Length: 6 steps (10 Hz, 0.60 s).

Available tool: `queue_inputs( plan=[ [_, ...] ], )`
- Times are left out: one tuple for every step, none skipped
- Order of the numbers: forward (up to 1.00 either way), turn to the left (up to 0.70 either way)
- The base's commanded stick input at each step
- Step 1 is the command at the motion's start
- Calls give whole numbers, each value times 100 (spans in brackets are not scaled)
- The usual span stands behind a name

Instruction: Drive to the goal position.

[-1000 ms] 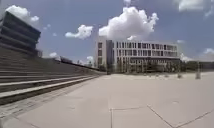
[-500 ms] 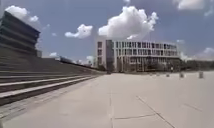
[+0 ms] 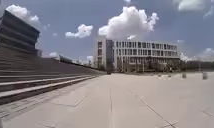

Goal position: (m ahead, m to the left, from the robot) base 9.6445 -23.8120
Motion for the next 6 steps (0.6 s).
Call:
queue_inputs(
  plan=[
    [70, 0],
    [70, 0],
    [70, 0],
    [70, 0],
    [70, 0],
    [70, 0]
  ],
)
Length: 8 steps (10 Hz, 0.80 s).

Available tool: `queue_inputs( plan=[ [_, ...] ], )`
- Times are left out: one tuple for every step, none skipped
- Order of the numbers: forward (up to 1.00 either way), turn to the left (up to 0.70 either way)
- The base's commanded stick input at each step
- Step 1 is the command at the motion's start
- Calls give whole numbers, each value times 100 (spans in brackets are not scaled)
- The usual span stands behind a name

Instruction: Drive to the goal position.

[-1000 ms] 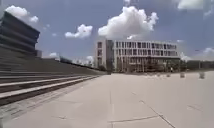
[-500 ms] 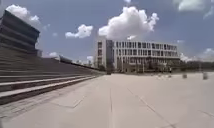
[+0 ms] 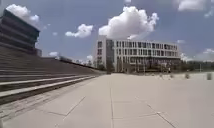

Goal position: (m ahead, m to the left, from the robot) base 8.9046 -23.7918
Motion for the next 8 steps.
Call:
queue_inputs(
  plan=[
    [70, 0],
    [70, 0],
    [70, 0],
    [70, 0],
    [70, 0],
    [70, 0],
    [70, 0],
    [70, 0]
  ],
)
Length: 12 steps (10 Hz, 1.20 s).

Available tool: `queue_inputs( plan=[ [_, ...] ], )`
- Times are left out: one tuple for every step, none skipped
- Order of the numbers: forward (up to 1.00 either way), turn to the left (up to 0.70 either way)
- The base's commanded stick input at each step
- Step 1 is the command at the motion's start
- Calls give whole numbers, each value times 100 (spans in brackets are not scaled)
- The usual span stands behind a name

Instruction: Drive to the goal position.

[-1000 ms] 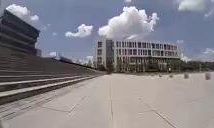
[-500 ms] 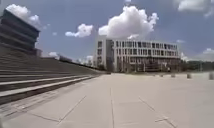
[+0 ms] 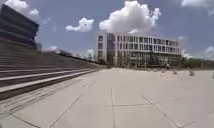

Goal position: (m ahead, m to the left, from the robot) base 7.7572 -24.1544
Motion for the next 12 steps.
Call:
queue_inputs(
  plan=[
    [70, 0],
    [70, 0],
    [70, 0],
    [70, 0],
    [70, 0],
    [70, 0],
    [70, 0],
    [70, 0],
    [70, 0],
    [70, 0],
    [70, 0],
    [70, 0]
  ],
)
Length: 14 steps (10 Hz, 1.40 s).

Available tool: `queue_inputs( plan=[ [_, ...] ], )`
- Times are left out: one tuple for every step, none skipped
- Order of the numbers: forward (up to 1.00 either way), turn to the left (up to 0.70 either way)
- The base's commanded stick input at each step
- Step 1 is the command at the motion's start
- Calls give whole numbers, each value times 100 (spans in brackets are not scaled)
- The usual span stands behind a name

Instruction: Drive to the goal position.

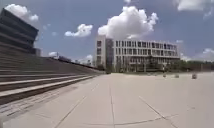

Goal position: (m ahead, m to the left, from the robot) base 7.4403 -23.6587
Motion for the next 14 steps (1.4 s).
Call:
queue_inputs(
  plan=[
    [70, 0],
    [70, 0],
    [70, 0],
    [70, 0],
    [70, 0],
    [70, 0],
    [70, 0],
    [70, 0],
    [70, 0],
    [70, 0],
    [70, 0],
    [70, 0],
    [70, 0],
    [70, 0]
  ],
)
